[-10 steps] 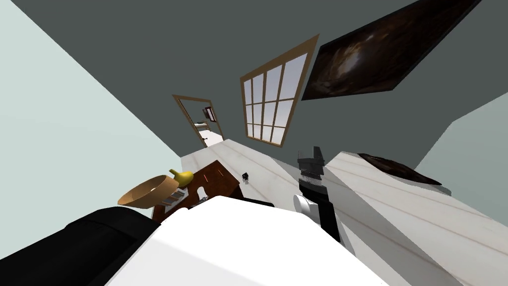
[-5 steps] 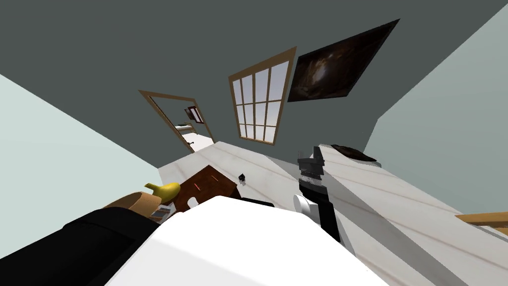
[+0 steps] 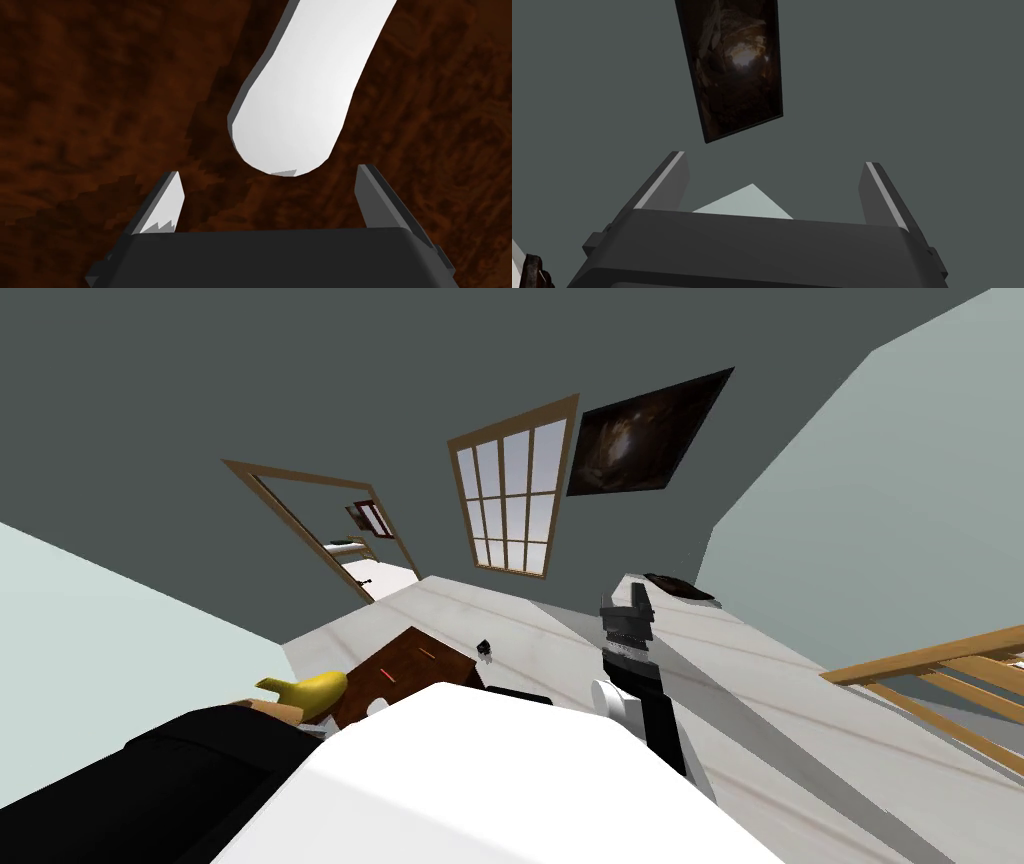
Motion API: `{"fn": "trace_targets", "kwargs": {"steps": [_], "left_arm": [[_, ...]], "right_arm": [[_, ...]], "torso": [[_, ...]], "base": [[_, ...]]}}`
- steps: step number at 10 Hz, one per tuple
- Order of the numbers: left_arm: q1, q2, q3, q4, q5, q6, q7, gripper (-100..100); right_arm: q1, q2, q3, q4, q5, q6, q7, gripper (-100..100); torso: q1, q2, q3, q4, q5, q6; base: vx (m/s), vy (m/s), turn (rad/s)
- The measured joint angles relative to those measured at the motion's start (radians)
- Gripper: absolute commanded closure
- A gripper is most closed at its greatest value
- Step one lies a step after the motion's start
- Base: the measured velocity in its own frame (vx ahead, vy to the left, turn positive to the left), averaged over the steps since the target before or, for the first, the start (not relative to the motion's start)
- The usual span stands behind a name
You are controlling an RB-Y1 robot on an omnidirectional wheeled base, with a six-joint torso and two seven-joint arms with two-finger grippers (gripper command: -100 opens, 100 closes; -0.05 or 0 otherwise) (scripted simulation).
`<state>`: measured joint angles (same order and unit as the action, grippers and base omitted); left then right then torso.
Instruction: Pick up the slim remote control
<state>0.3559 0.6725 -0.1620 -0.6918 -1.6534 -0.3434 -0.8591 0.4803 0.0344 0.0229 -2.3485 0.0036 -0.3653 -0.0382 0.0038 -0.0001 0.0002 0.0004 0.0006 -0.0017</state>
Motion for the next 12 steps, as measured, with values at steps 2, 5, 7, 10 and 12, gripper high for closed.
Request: {"fn": "trace_targets", "kwargs": {"steps": [2, 5, 7, 10, 12], "left_arm": [[-0.009, 0.008, -0.005, 0.054, -0.012, 0.000, -0.079, -100], [-0.013, 0.025, -0.044, 0.072, -0.072, 0.011, -0.060, -100], [-0.031, 0.037, -0.074, 0.119, -0.107, 0.014, -0.088, -100], [-0.037, 0.036, -0.091, 0.138, -0.124, 0.019, -0.098, -100], [-0.039, 0.007, -0.098, 0.156, -0.123, 0.047, -0.095, -100]], "right_arm": [[0.000, 0.000, 0.000, 0.000, 0.000, 0.000, 0.000, 0], [0.000, 0.000, 0.000, 0.000, 0.000, 0.000, 0.000, 0], [0.000, 0.000, 0.000, 0.000, 0.000, 0.000, 0.000, 0], [0.000, 0.000, 0.000, 0.000, 0.000, 0.000, 0.000, 0], [0.000, 0.000, 0.000, 0.000, 0.000, 0.000, 0.000, 0]], "torso": [[0.002, 0.001, 0.000, 0.000, 0.000, -0.001], [0.001, 0.000, 0.000, 0.000, 0.000, 0.000], [0.003, 0.002, 0.001, 0.000, 0.001, 0.000], [0.000, -0.001, -0.001, 0.000, 0.000, -0.002], [0.003, -0.003, -0.002, -0.001, 0.001, -0.002]], "base": [[-0.023, 0.039, -0.060], [-0.034, 0.037, -0.284], [-0.048, 0.073, -0.257], [-0.004, 0.032, -0.013], [0.020, 0.073, -0.018]]}}
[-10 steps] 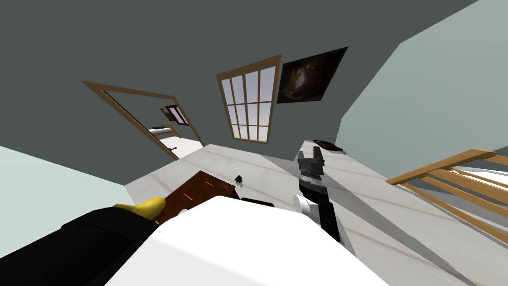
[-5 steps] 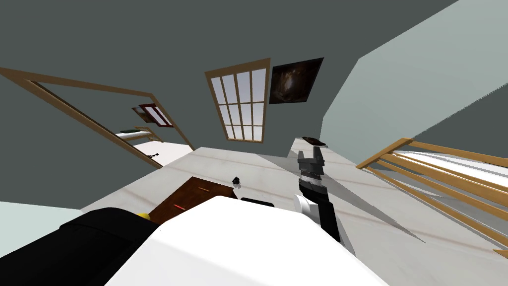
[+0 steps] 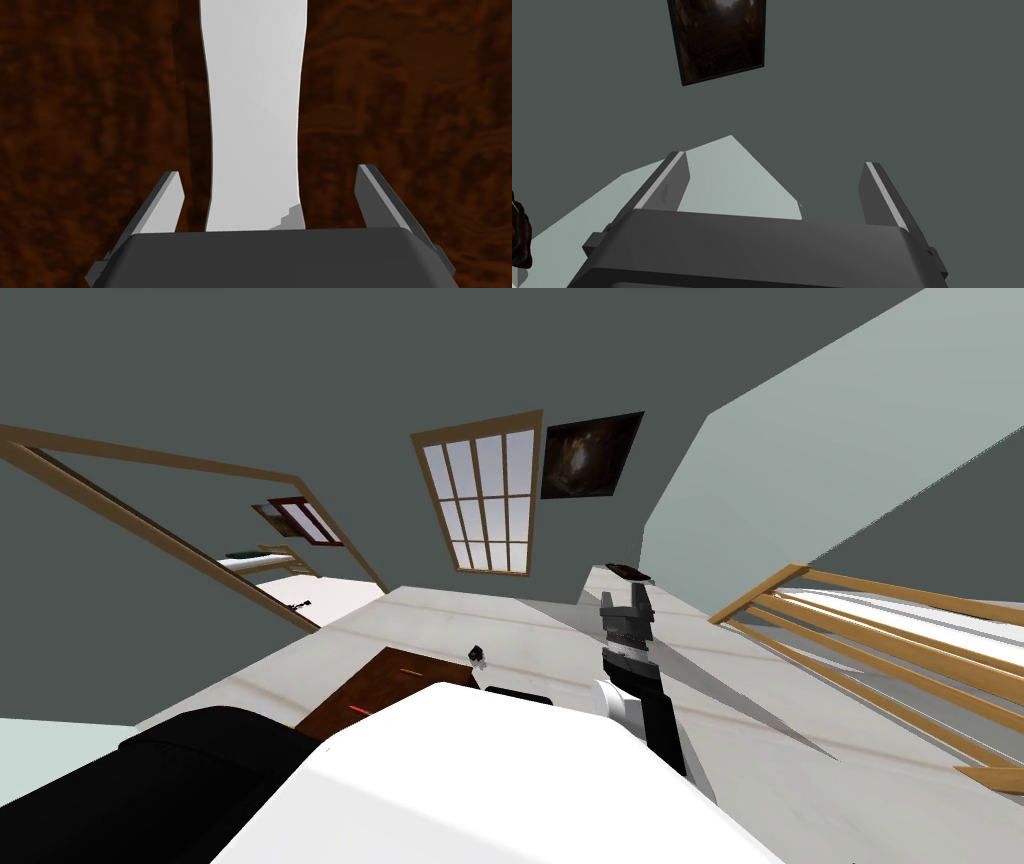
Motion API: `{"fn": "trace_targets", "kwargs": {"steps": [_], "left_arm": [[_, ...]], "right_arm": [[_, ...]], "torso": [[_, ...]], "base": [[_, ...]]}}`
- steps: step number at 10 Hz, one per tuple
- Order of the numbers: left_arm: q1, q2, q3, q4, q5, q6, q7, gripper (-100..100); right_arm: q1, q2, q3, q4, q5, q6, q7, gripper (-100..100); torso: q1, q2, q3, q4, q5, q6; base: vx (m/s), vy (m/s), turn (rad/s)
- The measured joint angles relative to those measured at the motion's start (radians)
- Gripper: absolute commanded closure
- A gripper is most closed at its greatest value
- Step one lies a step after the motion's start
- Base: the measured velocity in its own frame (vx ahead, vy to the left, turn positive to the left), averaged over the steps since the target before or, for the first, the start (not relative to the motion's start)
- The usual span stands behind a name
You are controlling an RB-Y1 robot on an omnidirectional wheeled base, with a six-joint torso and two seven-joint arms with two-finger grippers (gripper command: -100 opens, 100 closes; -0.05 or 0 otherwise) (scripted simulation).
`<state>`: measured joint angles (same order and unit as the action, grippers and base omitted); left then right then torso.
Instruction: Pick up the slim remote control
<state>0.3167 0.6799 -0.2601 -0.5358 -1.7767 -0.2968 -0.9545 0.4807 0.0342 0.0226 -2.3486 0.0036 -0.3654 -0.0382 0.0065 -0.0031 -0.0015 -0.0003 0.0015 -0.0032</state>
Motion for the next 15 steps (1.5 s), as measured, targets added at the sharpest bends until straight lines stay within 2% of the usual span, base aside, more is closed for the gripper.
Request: {"fn": "trace_targets", "kwargs": {"steps": [2, 4, 5, 9, 10, 11, 12, 13, 14, 15], "left_arm": [[-0.016, -0.041, 0.002, 0.047, 0.023, 0.033, -0.052, -100], [-0.005, -0.046, -0.013, 0.031, -0.004, 0.049, -0.019, -100], [-0.005, -0.046, -0.013, 0.030, -0.005, 0.050, -0.014, 100], [-0.004, -0.047, -0.014, 0.031, -0.005, 0.049, -0.015, 100], [-0.004, -0.047, -0.014, 0.031, -0.005, 0.049, -0.015, 0], [-0.004, -0.047, -0.014, 0.031, -0.005, 0.049, -0.015, 100], [0.009, -0.020, -0.027, -0.011, -0.050, 0.035, 0.045, 100], [0.004, -0.014, -0.018, -0.005, -0.034, 0.024, 0.041, 100], [0.000, -0.016, -0.010, 0.006, -0.014, 0.020, 0.011, 100], [0.007, 0.006, -0.012, -0.019, -0.032, 0.005, 0.032, 100]], "right_arm": [[0.000, 0.000, 0.000, 0.000, 0.000, 0.000, 0.000, 0], [0.000, 0.000, 0.000, 0.000, 0.000, 0.000, 0.000, 0], [0.000, 0.000, 0.000, 0.000, 0.000, 0.000, 0.000, 0], [0.000, 0.000, 0.000, 0.000, 0.000, 0.000, 0.000, 0], [0.000, 0.000, 0.000, 0.000, 0.000, 0.000, 0.000, 0], [0.000, 0.000, 0.000, 0.000, 0.000, 0.000, 0.000, 0], [0.000, 0.000, 0.000, 0.000, 0.000, 0.000, 0.000, 0], [0.000, 0.000, 0.000, 0.000, 0.000, 0.000, 0.000, 0], [0.000, 0.000, 0.000, 0.000, 0.000, 0.000, 0.000, 0], [0.000, 0.000, 0.000, 0.000, 0.000, 0.000, 0.000, 0]], "torso": [[-0.001, 0.001, 0.000, 0.000, 0.000, 0.000], [-0.004, 0.001, 0.001, 0.000, -0.001, 0.000], [-0.004, 0.001, 0.001, 0.000, -0.001, 0.000], [-0.005, 0.001, 0.001, 0.001, -0.001, 0.000], [-0.005, 0.001, 0.001, 0.001, -0.001, 0.000], [-0.005, 0.001, 0.001, 0.001, -0.001, 0.000], [-0.005, 0.000, 0.000, 0.000, -0.002, 0.000], [-0.006, 0.000, 0.000, 0.001, -0.002, 0.000], [-0.005, 0.000, 0.000, 0.001, -0.002, 0.000], [-0.008, 0.001, 0.001, 0.001, -0.003, 0.000]], "base": [[-0.009, 0.026, -0.048], [0.000, 0.000, 0.000], [0.000, 0.000, 0.000], [0.000, -0.001, -0.003], [0.000, 0.000, 0.000], [0.011, -0.017, 0.077], [0.011, -0.017, 0.033], [0.003, -0.007, 0.003], [-0.013, -0.046, 0.025], [-0.016, -0.057, 0.007]]}}
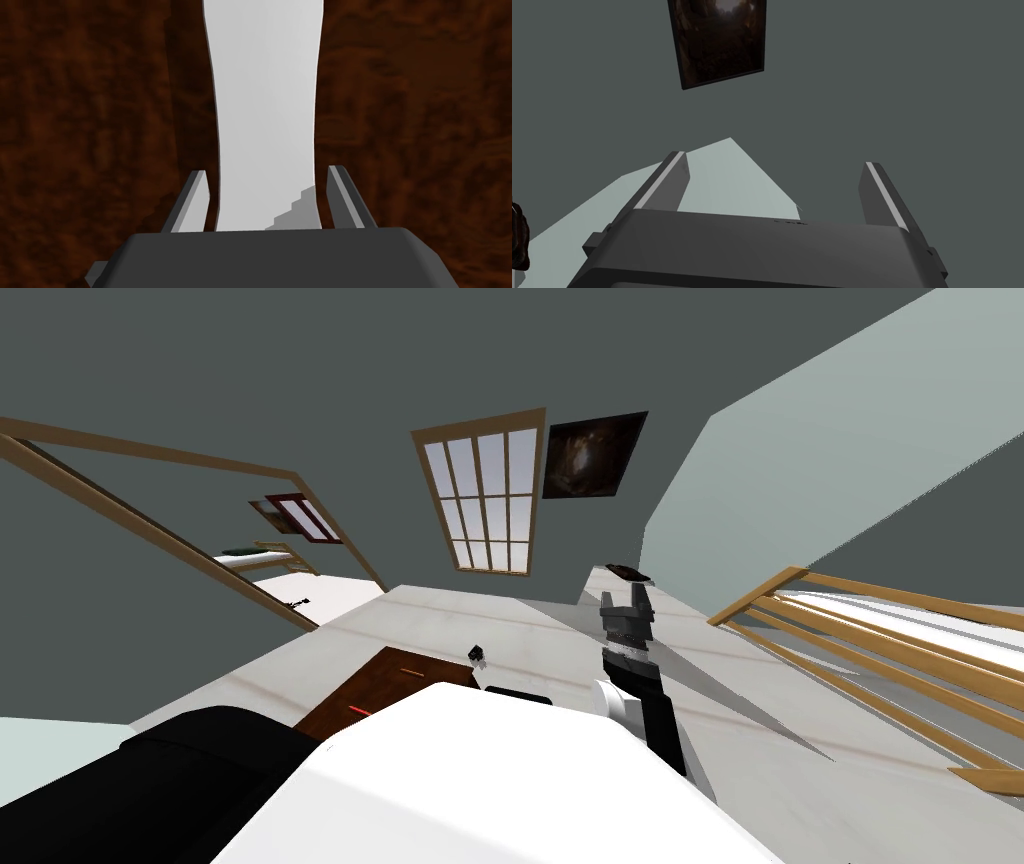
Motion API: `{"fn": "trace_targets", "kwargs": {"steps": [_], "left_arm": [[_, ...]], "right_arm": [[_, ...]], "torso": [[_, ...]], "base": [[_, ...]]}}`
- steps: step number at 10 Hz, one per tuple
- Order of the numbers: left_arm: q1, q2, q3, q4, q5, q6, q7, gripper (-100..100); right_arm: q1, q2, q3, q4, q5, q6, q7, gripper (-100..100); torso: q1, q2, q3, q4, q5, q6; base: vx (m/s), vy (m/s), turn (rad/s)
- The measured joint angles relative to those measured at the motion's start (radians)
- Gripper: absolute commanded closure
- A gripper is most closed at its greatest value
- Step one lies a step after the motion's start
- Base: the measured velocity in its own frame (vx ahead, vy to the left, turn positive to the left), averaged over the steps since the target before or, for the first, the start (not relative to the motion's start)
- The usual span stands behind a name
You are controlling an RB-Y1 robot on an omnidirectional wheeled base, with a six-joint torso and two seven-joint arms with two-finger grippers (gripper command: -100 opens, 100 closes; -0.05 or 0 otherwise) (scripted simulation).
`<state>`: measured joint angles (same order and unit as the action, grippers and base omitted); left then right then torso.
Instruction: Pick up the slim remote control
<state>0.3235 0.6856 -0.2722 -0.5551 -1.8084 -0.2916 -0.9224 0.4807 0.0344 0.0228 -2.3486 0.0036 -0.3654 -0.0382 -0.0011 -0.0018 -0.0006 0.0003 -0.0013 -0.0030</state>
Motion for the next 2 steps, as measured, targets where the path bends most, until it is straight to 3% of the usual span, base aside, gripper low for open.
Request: {"fn": "trace_targets", "kwargs": {"steps": [1, 2], "left_arm": [[-0.005, 0.006, 0.012, 0.010, 0.024, -0.012, -0.022, 100], [-0.006, 0.005, 0.014, 0.012, 0.029, -0.014, -0.033, 0]], "right_arm": [[0.000, 0.000, 0.000, 0.000, 0.000, 0.000, 0.000, 0], [0.000, 0.000, 0.000, 0.000, 0.000, 0.000, 0.000, 0]], "torso": [[-0.001, 0.000, 0.000, 0.000, 0.000, -0.001], [0.000, 0.000, 0.000, 0.000, 0.000, 0.000]], "base": [[-0.005, -0.023, 0.005], [0.000, 0.000, 0.000]]}}
